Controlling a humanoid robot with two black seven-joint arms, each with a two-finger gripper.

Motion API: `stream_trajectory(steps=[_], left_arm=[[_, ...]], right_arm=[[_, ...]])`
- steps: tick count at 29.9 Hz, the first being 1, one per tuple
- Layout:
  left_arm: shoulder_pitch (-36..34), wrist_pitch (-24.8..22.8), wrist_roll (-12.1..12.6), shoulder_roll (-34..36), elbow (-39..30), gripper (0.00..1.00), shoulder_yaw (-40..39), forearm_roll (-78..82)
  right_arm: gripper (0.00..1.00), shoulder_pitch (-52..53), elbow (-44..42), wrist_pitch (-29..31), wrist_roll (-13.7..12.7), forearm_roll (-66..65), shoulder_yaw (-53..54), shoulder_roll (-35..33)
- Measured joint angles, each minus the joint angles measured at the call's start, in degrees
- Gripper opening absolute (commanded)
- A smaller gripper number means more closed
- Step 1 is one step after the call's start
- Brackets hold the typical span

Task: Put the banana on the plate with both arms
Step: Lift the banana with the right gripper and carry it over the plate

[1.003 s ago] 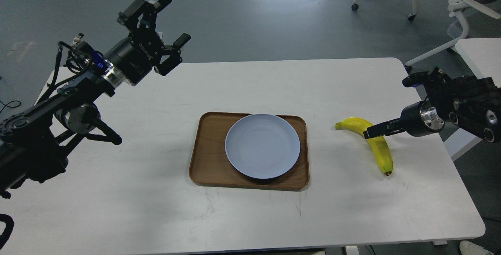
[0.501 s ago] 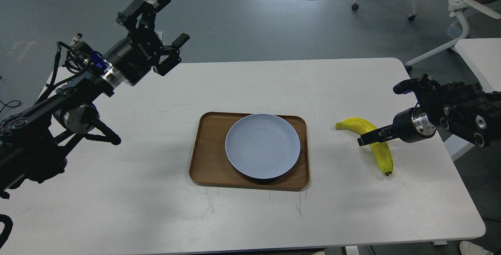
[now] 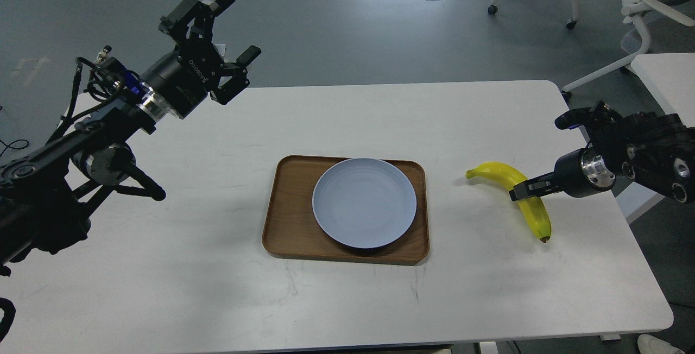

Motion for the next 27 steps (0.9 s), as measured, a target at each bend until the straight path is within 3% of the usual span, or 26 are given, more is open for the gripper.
stream_trajectory(steps=[12, 27], left_arm=[[-0.17, -0.1, 0.0, -0.12, -0.15, 0.98, -0.31, 0.01], [-0.17, -0.1, 0.0, -0.03, -0.15, 0.98, -1.03, 0.01]], right_arm=[[0.21, 13.09, 8.81, 0.01, 0.01, 0.92, 0.24, -3.66], [0.21, 15.11, 4.04, 0.0, 0.01, 10.63, -3.69, 18.72]])
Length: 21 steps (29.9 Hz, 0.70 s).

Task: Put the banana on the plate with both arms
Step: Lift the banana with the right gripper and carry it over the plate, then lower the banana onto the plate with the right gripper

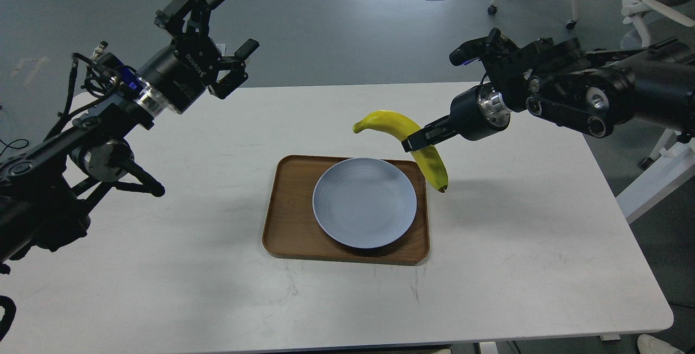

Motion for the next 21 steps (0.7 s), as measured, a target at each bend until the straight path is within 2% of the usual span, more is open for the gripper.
stream_trajectory(steps=[8, 21], left_arm=[[0.0, 0.0, 0.0, -0.17, 0.0, 0.98, -0.01, 0.0], [0.01, 0.01, 0.0, 0.03, 0.0, 0.98, -0.05, -0.01]], right_arm=[[0.23, -2.9, -3.02, 0.0, 0.0, 2.28, -1.54, 7.01], [0.25, -6.29, -6.64, -0.01, 0.0, 2.39, -2.26, 10.35]])
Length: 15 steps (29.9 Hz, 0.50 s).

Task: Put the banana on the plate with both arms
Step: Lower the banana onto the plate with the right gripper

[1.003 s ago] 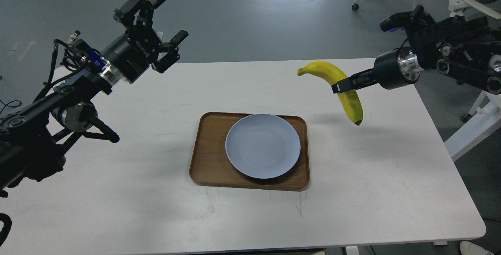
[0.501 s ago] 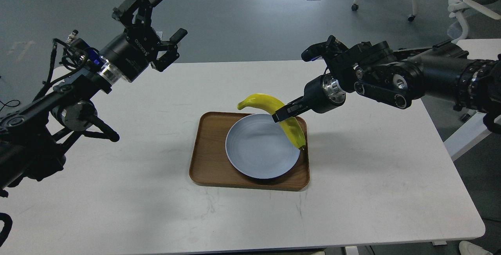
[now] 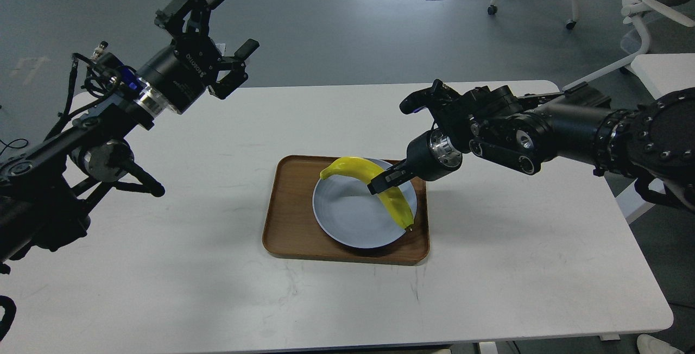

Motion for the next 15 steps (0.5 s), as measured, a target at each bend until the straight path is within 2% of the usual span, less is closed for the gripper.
stream_trajectory(steps=[10, 15], left_arm=[[0.01, 0.0, 0.0, 0.0, 0.0, 0.98, 0.0, 0.0], [0.01, 0.0, 0.0, 0.0, 0.0, 0.98, 0.0, 0.0]], right_arm=[[0.29, -2.26, -3.6, 0.0, 0.0, 0.0, 0.14, 2.88], [0.36, -2.71, -4.31, 0.0, 0.0, 0.0, 0.36, 3.77]])
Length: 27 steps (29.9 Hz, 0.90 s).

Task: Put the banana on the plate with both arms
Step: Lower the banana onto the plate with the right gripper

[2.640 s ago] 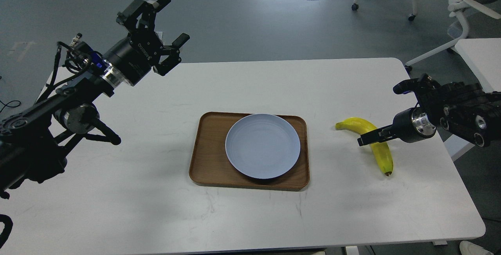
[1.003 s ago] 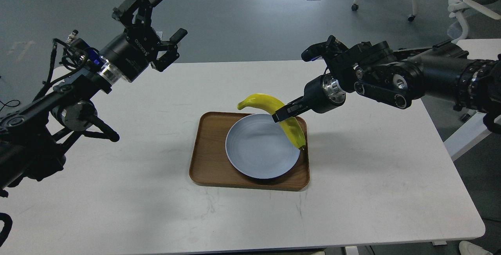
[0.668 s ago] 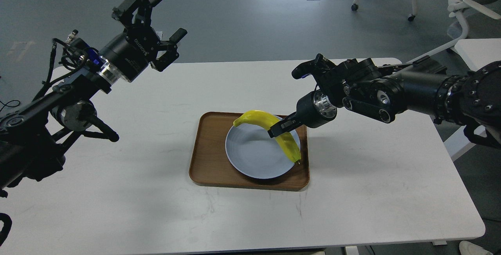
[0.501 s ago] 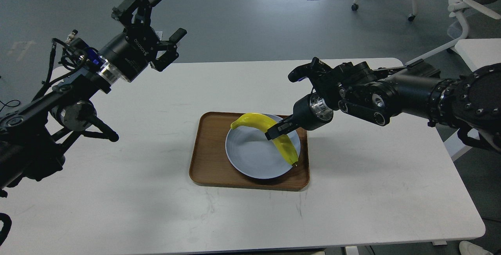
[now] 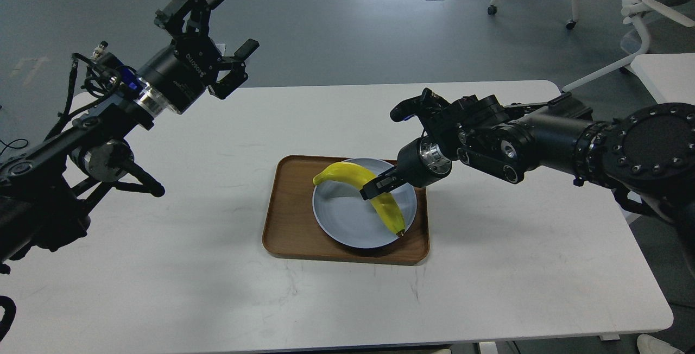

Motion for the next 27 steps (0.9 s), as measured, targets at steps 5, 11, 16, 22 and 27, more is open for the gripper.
stream_trajectory(steps=[5, 11, 16, 22, 27], left_arm=[[0.06, 0.0, 0.0, -0.08, 0.0, 0.98, -0.88, 0.0], [0.08, 0.01, 0.0, -0.18, 0.0, 0.98, -1.3, 0.07], [0.09, 0.07, 0.0, -0.12, 0.0, 0.98, -1.32, 0.09], [0.09, 0.08, 0.0, -0.01, 0.0, 0.98, -1.32, 0.07], [0.09, 0.09, 0.0, 0.0, 0.0, 0.98, -1.32, 0.03]], right_arm=[[0.4, -0.29, -0.98, 0.0, 0.0, 0.06, 0.09, 0.12], [0.54, -0.42, -1.14, 0.0, 0.0, 0.08, 0.1, 0.05], [0.7, -0.54, -1.23, 0.0, 0.0, 0.09, 0.11, 0.0], [0.92, -0.82, -1.62, 0.0, 0.0, 0.09, 0.32, -0.03], [0.97, -0.51, -1.89, 0.01, 0.01, 1.1, 1.66, -1.43]])
